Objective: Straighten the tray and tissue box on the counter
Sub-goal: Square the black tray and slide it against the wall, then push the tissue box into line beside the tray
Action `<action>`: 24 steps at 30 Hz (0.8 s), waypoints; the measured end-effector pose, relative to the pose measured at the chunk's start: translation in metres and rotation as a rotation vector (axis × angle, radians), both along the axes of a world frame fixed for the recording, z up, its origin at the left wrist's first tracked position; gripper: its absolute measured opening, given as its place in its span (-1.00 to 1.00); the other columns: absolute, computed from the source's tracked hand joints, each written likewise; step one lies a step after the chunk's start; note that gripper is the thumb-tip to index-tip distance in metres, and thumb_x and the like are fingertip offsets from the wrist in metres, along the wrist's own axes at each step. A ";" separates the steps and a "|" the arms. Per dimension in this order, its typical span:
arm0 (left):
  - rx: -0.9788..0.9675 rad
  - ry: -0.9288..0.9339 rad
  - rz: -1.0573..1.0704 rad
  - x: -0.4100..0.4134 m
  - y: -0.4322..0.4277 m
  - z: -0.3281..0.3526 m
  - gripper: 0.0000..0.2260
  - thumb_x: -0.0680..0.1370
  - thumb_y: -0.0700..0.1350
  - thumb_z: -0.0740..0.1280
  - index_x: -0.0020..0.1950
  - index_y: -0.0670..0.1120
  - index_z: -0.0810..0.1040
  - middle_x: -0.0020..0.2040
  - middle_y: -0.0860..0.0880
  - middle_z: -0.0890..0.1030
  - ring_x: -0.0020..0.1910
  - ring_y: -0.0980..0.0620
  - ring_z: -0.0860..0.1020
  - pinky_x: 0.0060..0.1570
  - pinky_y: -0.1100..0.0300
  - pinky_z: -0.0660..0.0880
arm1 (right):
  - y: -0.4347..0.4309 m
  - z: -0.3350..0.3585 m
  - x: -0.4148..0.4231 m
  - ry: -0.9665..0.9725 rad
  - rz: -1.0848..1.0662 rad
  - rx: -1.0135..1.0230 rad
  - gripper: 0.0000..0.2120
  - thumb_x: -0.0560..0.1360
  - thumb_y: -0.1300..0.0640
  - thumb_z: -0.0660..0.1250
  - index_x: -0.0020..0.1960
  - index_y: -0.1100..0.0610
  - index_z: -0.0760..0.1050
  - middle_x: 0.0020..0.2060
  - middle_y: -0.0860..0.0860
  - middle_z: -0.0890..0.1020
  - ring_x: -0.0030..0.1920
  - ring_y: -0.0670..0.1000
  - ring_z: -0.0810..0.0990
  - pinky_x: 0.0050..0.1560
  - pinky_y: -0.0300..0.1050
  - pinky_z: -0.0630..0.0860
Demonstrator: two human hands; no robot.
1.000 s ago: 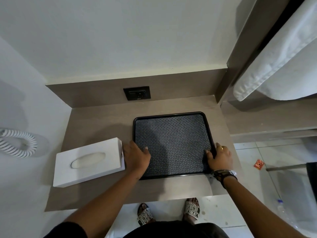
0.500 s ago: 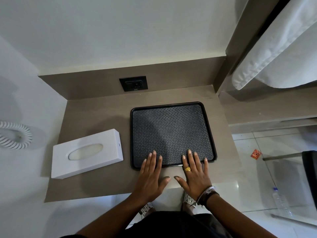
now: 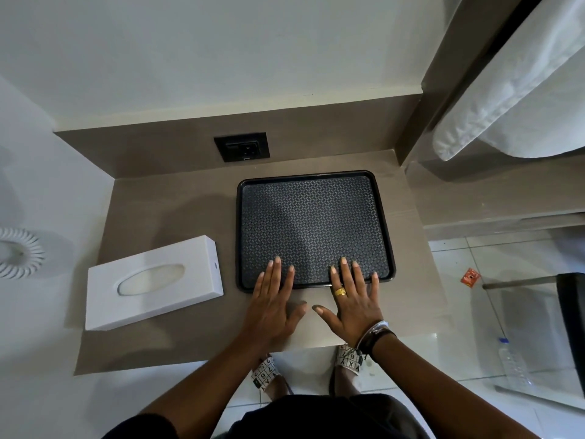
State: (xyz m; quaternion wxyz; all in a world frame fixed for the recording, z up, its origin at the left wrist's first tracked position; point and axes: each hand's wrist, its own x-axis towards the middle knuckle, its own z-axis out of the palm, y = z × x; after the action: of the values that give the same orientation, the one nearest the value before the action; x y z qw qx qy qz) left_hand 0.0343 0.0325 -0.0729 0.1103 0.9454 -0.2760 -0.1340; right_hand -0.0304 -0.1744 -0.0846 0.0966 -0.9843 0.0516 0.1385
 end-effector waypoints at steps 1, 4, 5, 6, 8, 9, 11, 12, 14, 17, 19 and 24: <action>0.003 0.005 0.003 0.007 -0.002 0.000 -0.25 0.57 0.35 0.03 0.63 -0.06 0.00 0.64 -0.17 -0.12 0.63 -0.12 -0.15 0.55 0.04 -0.28 | -0.002 -0.001 0.006 0.006 -0.001 0.005 -0.15 0.49 -0.47 0.00 0.58 0.06 0.04 0.58 0.11 0.03 0.56 0.18 -0.03 0.45 0.34 -0.21; 0.001 0.007 -0.005 0.028 -0.007 -0.001 -0.24 0.55 0.34 0.11 0.61 -0.10 0.11 0.63 -0.22 -0.01 0.62 -0.17 -0.03 0.55 0.02 -0.22 | -0.006 -0.001 0.025 0.007 -0.003 0.009 -0.15 0.49 -0.48 -0.03 0.58 0.06 0.03 0.58 0.10 0.03 0.56 0.19 -0.01 0.44 0.35 -0.20; -0.003 0.006 -0.005 0.035 -0.009 -0.001 -0.24 0.54 0.33 0.12 0.60 -0.10 0.14 0.62 -0.22 0.02 0.61 -0.18 0.00 0.55 0.02 -0.21 | -0.008 -0.001 0.031 0.002 0.001 0.007 -0.15 0.49 -0.48 -0.04 0.58 0.06 0.03 0.58 0.10 0.04 0.56 0.20 0.00 0.44 0.35 -0.20; -0.007 0.004 -0.002 0.042 -0.011 -0.001 -0.25 0.54 0.33 0.13 0.60 -0.11 0.17 0.61 -0.23 0.05 0.61 -0.19 0.03 0.55 0.01 -0.18 | -0.011 -0.001 0.038 -0.002 0.006 0.007 -0.15 0.49 -0.48 -0.05 0.58 0.05 0.04 0.58 0.10 0.05 0.55 0.20 0.01 0.44 0.35 -0.20; -0.002 -0.004 0.008 0.053 -0.014 0.000 -0.26 0.54 0.32 0.13 0.58 -0.12 0.22 0.60 -0.25 0.11 0.59 -0.21 0.10 0.53 -0.03 -0.09 | -0.015 0.000 0.051 -0.012 0.015 0.003 -0.15 0.49 -0.48 -0.07 0.58 0.05 0.03 0.58 0.10 0.05 0.55 0.20 0.02 0.44 0.36 -0.17; 0.003 -0.009 0.012 0.057 -0.016 0.001 -0.26 0.54 0.32 0.13 0.57 -0.13 0.24 0.59 -0.26 0.13 0.58 -0.22 0.12 0.52 -0.04 -0.06 | -0.017 0.000 0.057 -0.013 0.018 0.001 -0.16 0.49 -0.48 -0.08 0.58 0.04 0.03 0.58 0.10 0.05 0.55 0.20 0.02 0.44 0.37 -0.16; 0.004 -0.014 0.016 0.061 -0.018 0.002 -0.27 0.54 0.31 0.11 0.57 -0.13 0.25 0.59 -0.26 0.15 0.58 -0.24 0.13 0.52 -0.04 -0.07 | -0.021 0.001 0.066 -0.009 0.021 0.006 -0.16 0.49 -0.48 -0.10 0.58 0.03 0.00 0.58 0.09 0.03 0.56 0.19 0.00 0.43 0.36 -0.17; 0.002 -0.019 0.017 0.062 -0.019 0.002 -0.27 0.54 0.31 0.11 0.57 -0.12 0.25 0.59 -0.25 0.14 0.58 -0.23 0.12 0.52 -0.04 -0.09 | -0.022 0.001 0.069 -0.009 0.023 0.009 -0.17 0.49 -0.48 -0.11 0.58 0.02 -0.02 0.58 0.08 0.01 0.56 0.18 -0.01 0.43 0.36 -0.18; -0.002 -0.024 0.017 0.062 -0.018 0.001 -0.28 0.55 0.31 0.11 0.57 -0.11 0.24 0.60 -0.23 0.13 0.59 -0.22 0.10 0.53 -0.03 -0.13 | -0.024 -0.001 0.072 -0.009 0.030 0.010 -0.17 0.49 -0.49 -0.14 0.58 0.00 -0.05 0.58 0.06 -0.04 0.56 0.17 -0.04 0.43 0.37 -0.18; -0.020 -0.037 0.000 0.062 -0.016 -0.003 -0.29 0.56 0.30 0.12 0.59 -0.10 0.20 0.61 -0.22 0.10 0.60 -0.21 0.07 0.54 -0.06 -0.09 | -0.024 -0.002 0.072 -0.005 0.034 0.000 -0.17 0.49 -0.49 -0.17 0.58 -0.02 -0.10 0.58 0.04 -0.10 0.56 0.15 -0.09 0.44 0.35 -0.21; -0.020 -0.041 -0.010 0.063 -0.014 -0.005 -0.30 0.57 0.29 0.12 0.60 -0.08 0.15 0.62 -0.19 0.04 0.61 -0.18 0.01 0.55 -0.06 -0.11 | -0.024 -0.001 0.073 -0.003 0.036 -0.007 -0.17 0.48 -0.49 -0.18 0.58 -0.02 -0.12 0.57 0.03 -0.14 0.56 0.15 -0.10 0.44 0.34 -0.24; -0.048 -0.010 -0.009 0.063 -0.012 0.000 -0.27 0.58 0.30 0.08 0.62 -0.10 0.07 0.63 -0.16 -0.08 0.62 -0.12 -0.12 0.56 -0.01 -0.22 | -0.022 0.008 0.069 -0.038 0.022 -0.015 -0.16 0.50 -0.48 -0.12 0.59 0.02 -0.06 0.58 0.09 -0.11 0.56 0.16 -0.10 0.46 0.33 -0.23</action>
State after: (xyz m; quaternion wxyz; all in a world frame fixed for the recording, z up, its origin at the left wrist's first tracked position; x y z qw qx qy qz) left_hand 0.0972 0.0207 -0.0729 0.1311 0.9419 -0.2837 -0.1233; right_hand 0.0388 -0.1962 -0.0771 0.0888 -0.9879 0.0399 0.1204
